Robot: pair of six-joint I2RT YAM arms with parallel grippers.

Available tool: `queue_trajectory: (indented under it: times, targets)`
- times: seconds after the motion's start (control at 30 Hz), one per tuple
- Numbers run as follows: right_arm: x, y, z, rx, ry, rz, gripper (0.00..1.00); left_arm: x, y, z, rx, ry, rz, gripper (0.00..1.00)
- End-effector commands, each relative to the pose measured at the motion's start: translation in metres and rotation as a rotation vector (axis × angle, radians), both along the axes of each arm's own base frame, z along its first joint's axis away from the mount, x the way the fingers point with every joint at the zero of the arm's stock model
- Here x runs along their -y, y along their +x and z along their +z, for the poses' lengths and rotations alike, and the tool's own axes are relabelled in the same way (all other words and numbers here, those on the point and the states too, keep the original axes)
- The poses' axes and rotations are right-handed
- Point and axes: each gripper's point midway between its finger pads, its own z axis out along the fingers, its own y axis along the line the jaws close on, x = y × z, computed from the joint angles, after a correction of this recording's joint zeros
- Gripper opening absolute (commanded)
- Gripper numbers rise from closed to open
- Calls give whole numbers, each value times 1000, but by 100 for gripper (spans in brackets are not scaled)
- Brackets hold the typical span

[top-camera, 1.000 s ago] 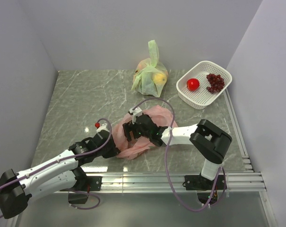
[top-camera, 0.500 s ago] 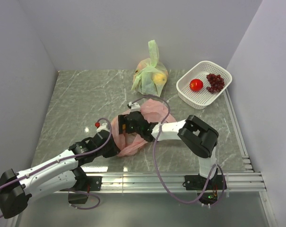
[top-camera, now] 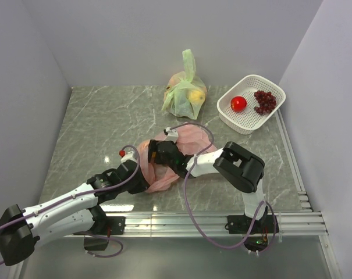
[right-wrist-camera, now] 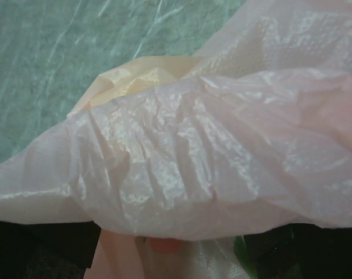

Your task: Untie the knot of the plastic bag and take out the fruit

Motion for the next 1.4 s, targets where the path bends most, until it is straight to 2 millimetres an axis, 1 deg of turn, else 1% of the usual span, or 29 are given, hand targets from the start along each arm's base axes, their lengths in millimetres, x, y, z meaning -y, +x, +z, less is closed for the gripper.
queue_trajectory:
  times: [0.0, 0.07, 0.1, 0.23, 0.3, 0.37, 0.43, 0.57, 0.6, 0.67, 0.7, 0.73, 0.8, 0.83, 0.87, 0.9, 0.93, 0.97, 1.0, 1.03, 1.07, 1.1, 1.13, 1.17, 1.2, 1.23, 1.27, 1.33, 1.37]
  targets:
    - [-2, 14, 22, 40, 148, -105, 87, 8, 1, 13, 29, -28, -29, 5]
    - [5, 14, 19, 36, 156, -129, 85, 7, 2, 17, 45, -34, -23, 5]
    - [5, 15, 21, 29, 184, -145, 82, 7, 2, 18, 51, -41, -22, 5]
    - [15, 25, 8, -15, 194, -198, 80, 10, 0, 20, 53, -68, -34, 4]
    - [16, 27, 1, -45, 199, -216, 79, 13, -2, 22, 55, -74, -48, 4]
    - [18, 30, -1, -54, 204, -233, 79, 14, -3, 22, 55, -71, -53, 4]
    - [18, 30, -3, -58, 219, -231, 77, 15, -4, 24, 59, -73, -56, 4]
    - [22, 31, -4, -50, 218, -231, 64, 14, -5, 24, 59, -75, -48, 3]
    - [22, 31, -2, -44, 223, -229, 57, 14, -5, 24, 58, -74, -46, 3]
    - [27, 29, -3, -37, 215, -229, 48, 13, -4, 25, 62, -74, -35, 3]
    - [26, 29, 1, -29, 221, -224, 36, 12, -3, 25, 62, -72, -30, 3]
    - [28, 26, -2, -31, 211, -213, 32, 12, -2, 26, 65, -72, -26, 3]
    - [33, 22, 4, -14, 197, -196, 27, 9, 0, 29, 68, -64, -1, 2]
    - [34, 20, 7, -5, 191, -185, 27, 7, 1, 31, 71, -60, 10, 2]
    - [35, 17, 10, 7, 176, -161, 27, 4, 7, 36, 92, -50, 44, 2]
    - [38, 15, 18, 19, 168, -148, 27, 2, 10, 39, 99, -43, 55, 2]
    - [42, 11, 19, 23, 145, -132, 28, -1, 11, 40, 103, -26, 66, 2]
    - [43, 7, 20, 33, 110, -100, 30, -1, 14, 46, 119, -28, 74, 4]
    - [48, 4, 28, 40, 90, -88, 36, -3, 18, 50, 137, -19, 89, 13]
    - [51, -1, 28, 45, 66, -69, 39, -4, 20, 54, 149, -12, 92, 20]
    - [55, -2, 31, 65, 32, -48, 45, -5, 23, 61, 169, -4, 88, 28]
    - [61, -6, 36, 68, 3, -39, 48, -8, 27, 65, 189, 13, 101, 45]
    - [64, -7, 40, 78, -17, -31, 50, -10, 29, 69, 200, 27, 104, 55]
    - [67, -7, 41, 92, -54, -15, 51, -11, 33, 81, 224, 36, 102, 64]
    - [72, -8, 46, 96, -82, -17, 52, -13, 37, 86, 243, 54, 114, 81]
    - [75, -8, 48, 106, -100, -12, 53, -14, 40, 91, 253, 73, 115, 88]
    - [80, -10, 52, 116, -133, -3, 53, -15, 43, 104, 276, 91, 106, 97]
    - [85, -8, 57, 130, -162, -12, 53, -17, 51, 114, 303, 137, 113, 99]
    - [88, -8, 59, 139, -181, -7, 53, -16, 57, 130, 339, 146, 104, 99]
